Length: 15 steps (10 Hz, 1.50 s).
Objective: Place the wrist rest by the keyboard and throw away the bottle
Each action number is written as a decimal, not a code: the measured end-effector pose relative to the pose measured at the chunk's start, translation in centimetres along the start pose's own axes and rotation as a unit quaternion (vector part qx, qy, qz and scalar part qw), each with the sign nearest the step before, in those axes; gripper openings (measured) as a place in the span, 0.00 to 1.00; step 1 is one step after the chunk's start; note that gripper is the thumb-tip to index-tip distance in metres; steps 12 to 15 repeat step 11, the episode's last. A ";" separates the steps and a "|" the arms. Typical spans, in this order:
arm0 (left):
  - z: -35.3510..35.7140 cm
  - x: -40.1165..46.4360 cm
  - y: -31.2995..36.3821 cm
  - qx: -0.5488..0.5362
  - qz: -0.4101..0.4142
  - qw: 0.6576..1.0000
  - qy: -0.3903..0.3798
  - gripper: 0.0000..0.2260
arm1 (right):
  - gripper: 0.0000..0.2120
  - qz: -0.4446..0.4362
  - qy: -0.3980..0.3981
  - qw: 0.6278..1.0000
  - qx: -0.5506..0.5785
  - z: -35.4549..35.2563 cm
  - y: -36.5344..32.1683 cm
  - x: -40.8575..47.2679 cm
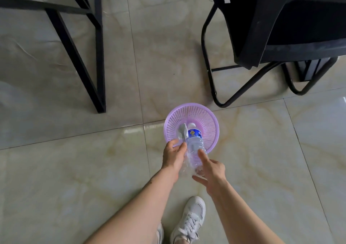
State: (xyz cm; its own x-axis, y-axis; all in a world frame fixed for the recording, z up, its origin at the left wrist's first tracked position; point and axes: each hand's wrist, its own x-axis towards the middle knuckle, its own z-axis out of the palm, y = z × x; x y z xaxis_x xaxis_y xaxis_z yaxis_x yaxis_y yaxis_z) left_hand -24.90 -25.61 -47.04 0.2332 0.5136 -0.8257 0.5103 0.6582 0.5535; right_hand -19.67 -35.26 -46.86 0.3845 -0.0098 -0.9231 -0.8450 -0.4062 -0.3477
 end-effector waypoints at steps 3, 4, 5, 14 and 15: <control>0.7 2.8 -1.5 0.044 -0.014 0.998 -0.033 0.18 | 0.19 0.015 0.012 1.000 -0.009 0.3 0.3 3.1; 1.0 3.7 -1.5 0.083 -0.014 0.996 -0.036 0.23 | 0.19 0.021 0.017 1.000 -0.012 0.6 0.2 4.3; 1.2 5.2 -1.5 0.105 -0.007 0.994 -0.032 0.19 | 0.19 0.029 0.020 0.999 0.000 1.3 0.1 5.5; 1.2 6.4 -1.5 0.019 -0.015 0.998 -0.066 0.18 | 0.08 -0.013 0.013 0.999 0.049 2.1 -0.9 6.4; 1.2 6.4 -1.5 0.019 -0.015 0.998 -0.066 0.18 | 0.08 -0.013 0.013 0.999 0.049 2.1 -0.9 6.4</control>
